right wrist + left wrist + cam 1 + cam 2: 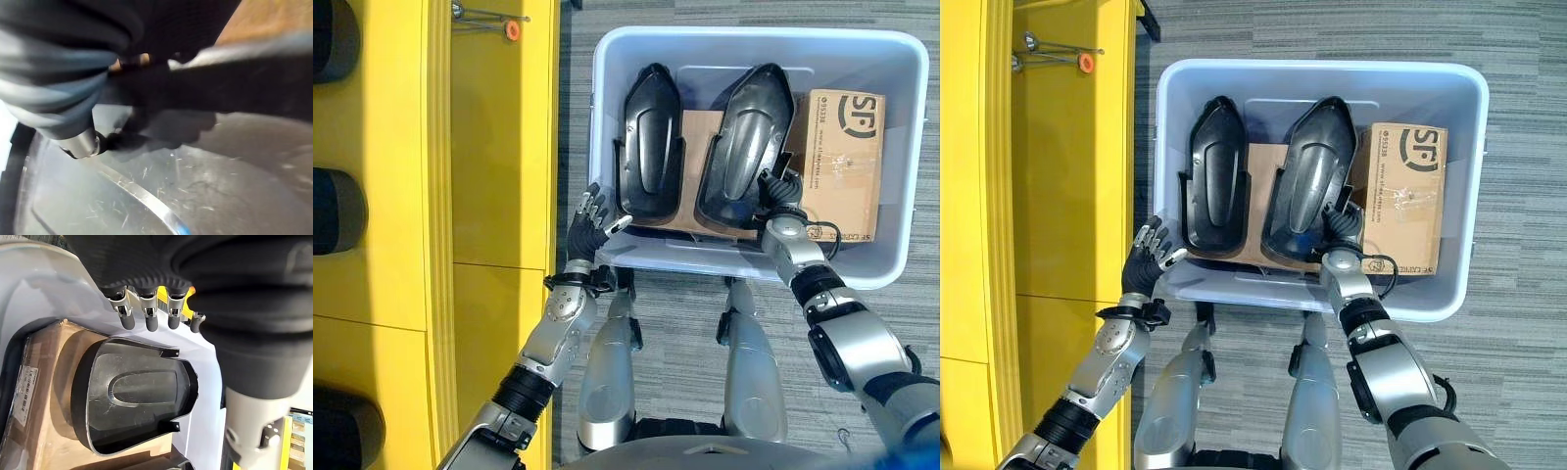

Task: Move parts from the plastic box to the shelf.

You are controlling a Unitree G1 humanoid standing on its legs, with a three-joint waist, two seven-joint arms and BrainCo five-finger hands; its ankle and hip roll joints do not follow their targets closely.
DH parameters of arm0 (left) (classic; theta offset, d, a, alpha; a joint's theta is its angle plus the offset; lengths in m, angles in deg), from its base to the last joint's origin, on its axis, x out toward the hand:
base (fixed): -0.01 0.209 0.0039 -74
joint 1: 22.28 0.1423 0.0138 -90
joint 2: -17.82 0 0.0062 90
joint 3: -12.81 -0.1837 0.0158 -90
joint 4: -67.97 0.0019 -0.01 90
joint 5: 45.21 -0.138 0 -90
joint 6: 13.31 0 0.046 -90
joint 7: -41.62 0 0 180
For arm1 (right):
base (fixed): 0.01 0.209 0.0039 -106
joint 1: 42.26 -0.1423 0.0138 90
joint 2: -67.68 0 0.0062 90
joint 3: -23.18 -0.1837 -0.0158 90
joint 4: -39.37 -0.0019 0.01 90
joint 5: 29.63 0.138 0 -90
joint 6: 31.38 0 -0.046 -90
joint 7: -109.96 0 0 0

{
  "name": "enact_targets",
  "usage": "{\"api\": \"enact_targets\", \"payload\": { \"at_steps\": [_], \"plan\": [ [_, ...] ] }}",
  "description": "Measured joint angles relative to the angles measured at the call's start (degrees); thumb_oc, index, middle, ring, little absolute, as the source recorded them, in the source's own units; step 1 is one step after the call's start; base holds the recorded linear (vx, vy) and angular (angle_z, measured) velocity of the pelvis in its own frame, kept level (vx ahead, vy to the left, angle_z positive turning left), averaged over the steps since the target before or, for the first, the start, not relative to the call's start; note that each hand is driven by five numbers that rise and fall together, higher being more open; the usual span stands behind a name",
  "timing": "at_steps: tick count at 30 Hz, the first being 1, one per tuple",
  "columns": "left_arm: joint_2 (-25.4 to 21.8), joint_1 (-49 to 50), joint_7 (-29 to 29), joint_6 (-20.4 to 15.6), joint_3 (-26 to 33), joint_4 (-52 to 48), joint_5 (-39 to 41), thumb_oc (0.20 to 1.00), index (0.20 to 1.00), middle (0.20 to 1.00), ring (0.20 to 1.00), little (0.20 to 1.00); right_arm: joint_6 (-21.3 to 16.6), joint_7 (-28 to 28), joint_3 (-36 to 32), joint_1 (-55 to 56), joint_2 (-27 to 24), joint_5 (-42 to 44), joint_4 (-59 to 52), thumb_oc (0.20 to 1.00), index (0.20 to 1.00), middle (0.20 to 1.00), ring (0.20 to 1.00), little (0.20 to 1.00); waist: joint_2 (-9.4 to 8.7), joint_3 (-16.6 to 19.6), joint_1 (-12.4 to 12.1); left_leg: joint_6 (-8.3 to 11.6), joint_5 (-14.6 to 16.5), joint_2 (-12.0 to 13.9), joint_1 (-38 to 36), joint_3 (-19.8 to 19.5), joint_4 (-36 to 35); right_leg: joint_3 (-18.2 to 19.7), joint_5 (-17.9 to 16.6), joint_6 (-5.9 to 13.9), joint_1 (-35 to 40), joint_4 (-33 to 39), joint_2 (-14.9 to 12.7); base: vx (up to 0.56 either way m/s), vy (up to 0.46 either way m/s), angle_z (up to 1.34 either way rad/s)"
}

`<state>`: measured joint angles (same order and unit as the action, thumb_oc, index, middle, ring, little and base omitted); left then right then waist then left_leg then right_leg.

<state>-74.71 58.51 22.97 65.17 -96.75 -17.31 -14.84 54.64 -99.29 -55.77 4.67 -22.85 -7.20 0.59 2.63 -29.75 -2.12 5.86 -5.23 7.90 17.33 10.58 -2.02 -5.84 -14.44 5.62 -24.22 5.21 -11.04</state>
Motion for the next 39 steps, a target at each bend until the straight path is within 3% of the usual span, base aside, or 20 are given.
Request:
{"api": "enact_targets", "payload": {
  "at_steps": [11,22,39],
  "plan": [
    [0.14,2.6,0.28,0.4,3.03,-0.11,-0.02,1.0,1.0,1.0,1.0,1.0,-0.97,-1.15,-1.9,16.13,-2.09,-1.28,-24.51,0.2,0.2,0.2,0.2,0.2,-0.22,0.11,3.25,0.29,-0.54,0.62,-3.79,0.13,-1.29,0.08,-0.04,-0.1,3.1,0.01,0.74,0.0,-0.007,-0.01],
    [0.06,5.46,1.54,2.16,5.48,-0.86,-0.09,1.0,1.0,1.0,1.0,1.0,-2.71,1.03,-4.44,19.61,-2.09,-1.25,-33.91,0.2,0.2,0.2,0.2,0.2,-0.3,0.42,4.19,0.31,-0.68,1.13,-6.3,0.65,-2.05,0.18,0.15,-0.36,4.91,0.01,1.28,0.0,-0.003,-0.02],
    [0.21,13.28,5.06,4.21,10.41,-1.43,-0.15,1.0,1.0,1.0,1.0,1.0,-3.21,14.92,-0.37,31.6,-2.15,8.31,-43.18,0.2,0.2,0.2,0.2,0.2,-0.56,5.22,4.34,0.04,-0.39,1.76,-11.51,-0.05,-2.58,-0.46,1.58,-0.23,10.47,-0.03,1.8,0.0,-0.029,0.02]
  ]
}}
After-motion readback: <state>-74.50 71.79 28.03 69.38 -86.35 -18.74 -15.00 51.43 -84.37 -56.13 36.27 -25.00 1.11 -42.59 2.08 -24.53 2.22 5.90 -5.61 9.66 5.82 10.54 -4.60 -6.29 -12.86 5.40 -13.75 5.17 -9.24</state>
